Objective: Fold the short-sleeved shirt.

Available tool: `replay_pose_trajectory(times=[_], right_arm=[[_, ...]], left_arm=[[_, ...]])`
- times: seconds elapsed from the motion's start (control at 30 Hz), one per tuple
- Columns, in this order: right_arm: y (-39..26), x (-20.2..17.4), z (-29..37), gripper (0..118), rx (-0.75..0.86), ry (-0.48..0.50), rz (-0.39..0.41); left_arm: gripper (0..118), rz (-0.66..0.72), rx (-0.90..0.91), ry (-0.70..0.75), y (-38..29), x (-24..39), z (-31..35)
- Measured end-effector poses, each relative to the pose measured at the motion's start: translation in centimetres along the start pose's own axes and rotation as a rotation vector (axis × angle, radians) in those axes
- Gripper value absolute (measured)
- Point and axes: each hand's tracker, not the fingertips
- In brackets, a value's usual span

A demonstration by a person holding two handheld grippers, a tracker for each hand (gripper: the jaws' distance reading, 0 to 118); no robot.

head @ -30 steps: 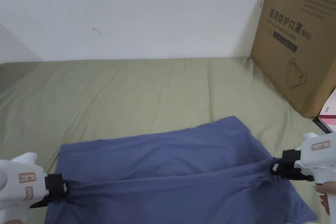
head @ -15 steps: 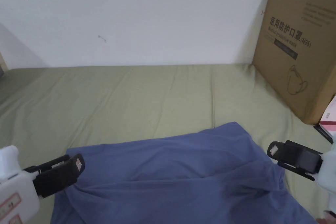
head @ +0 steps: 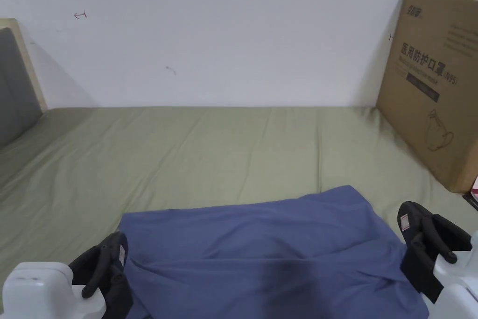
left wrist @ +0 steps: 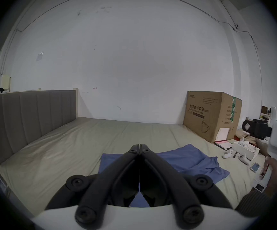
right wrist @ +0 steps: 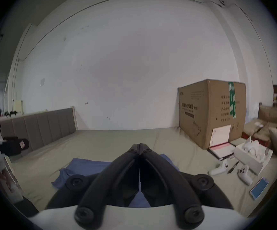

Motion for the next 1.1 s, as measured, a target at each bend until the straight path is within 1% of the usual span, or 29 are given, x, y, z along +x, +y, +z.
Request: replay_pose_trajectory(times=[0.03, 0.07, 0.1, 0.13, 0.2, 0.23, 0.27, 0.33, 0.37, 0.4, 0.43, 0.47, 0.5, 0.53, 0.57, 0.6, 0.73, 0.77, 0.83, 0.87, 0.97, 1.03, 1.07, 1.1], right_arm=[[-0.1, -0.1, -0.1, 0, 0.011, 0.004, 0.005], [-0.1, -0.1, -0.3, 0, 0.005, 0.017, 0.005], [0.1, -0.5, -0.5, 0, -0.006, 0.025, 0.011], [0.1, -0.6, -0.9, 0, -0.032, 0.037, 0.01], [-0.2, -0.5, -1.5, 0, -0.086, 0.068, -0.004], [-0.1, -0.7, -1.6, 0, -0.112, 0.081, -0.007], [-0.3, -0.6, -1.8, 0, -0.126, 0.083, -0.01], [-0.9, -0.4, -2.2, 0, -0.151, 0.086, -0.018], [-1.0, -0.3, -2.3, 0, -0.169, 0.089, -0.024], [-1.3, -0.1, -2.5, 0, -0.185, 0.095, -0.033], [-1.5, 0.1, -2.7, 0, -0.198, 0.097, -0.042], [-1.7, 0.3, -2.8, 0, -0.205, 0.105, -0.057], [-1.8, 0.5, -2.7, 0, -0.207, 0.109, -0.068], [-1.9, 0.6, -2.8, 0, -0.21, 0.107, -0.072], [-1.9, 0.7, -3.0, 0, -0.217, 0.106, -0.075], [-2.0, 0.8, -3.2, 0, -0.223, 0.105, -0.077], [-1.9, 1.2, -3.6, 0, -0.24, 0.106, -0.09], [-1.8, 1.3, -3.7, 0, -0.236, 0.107, -0.094], [-1.9, 1.3, -4.0, 0, -0.235, 0.105, -0.096], [-2.0, 1.3, -4.2, 0, -0.239, 0.102, -0.091], [-2.3, 1.2, -4.7, 0, -0.255, 0.098, -0.079], [-2.6, 1.3, -4.8, 0, -0.264, 0.099, -0.083], [-2.8, 1.5, -4.8, 0, -0.271, 0.101, -0.093], [-3.0, 1.7, -4.9, 0, -0.279, 0.101, -0.106]], left_arm=[[0, -0.022, -0.008, 0.042, 0.2, -0.3, -0.1], [0, -0.018, -0.02, 0.036, 1.0, -0.5, -1.1], [0, -0.01, -0.07, 0.032, 1.5, -1.1, -2.1], [0, 0.011, -0.183, 0.028, 2.1, -2.0, -3.7], [0, 0.093, -0.46, 0.085, 2.7, -3.9, -6.8], [0, 0.178, -0.626, 0.082, 2.3, -5.3, -8.5], [0, 0.259, -0.781, 0.043, 1.3, -6.8, -10.1], [0, 0.308, -0.954, -0.03, -1.2, -8.7, -12.3], [0, 0.282, -0.975, -0.015, -2.4, -9.2, -12.9], [0, 0.23, -0.98, 0.035, -3.2, -9.5, -13.5], [9, 0.221, -0.981, 0.062, -4.1, -10.2, -14.3], [38, 0.247, -0.978, 0.079, -5.3, -10.6, -14.5], [87, 0.265, -0.985, 0.073, -6.2, -11.1, -15.0], [106, 0.302, -1.005, 0.067, -7.2, -11.5, -15.7], [108, 0.3, -1.009, 0.076, -7.9, -11.6, -16.2], [106, 0.293, -1.019, 0.09, -8.7, -11.7, -16.4], [106, 0.161, -1.094, 0.133, -12.1, -10.9, -18.6], [107, 0.152, -1.101, 0.135, -12.9, -10.6, -19.1], [118, 0.145, -1.121, 0.127, -14.4, -10.0, -19.9], [118, 0.147, -1.124, 0.12, -15.1, -9.8, -20.1], [118, 0.137, -1.092, 0.168, -15.1, -9.1, -19.5], [118, 0.121, -1.096, 0.165, -14.9, -8.9, -19.1], [114, 0.12, -1.093, 0.161, -14.6, -8.9, -18.9], [101, 0.11, -1.078, 0.165, -14.1, -8.7, -18.6]])
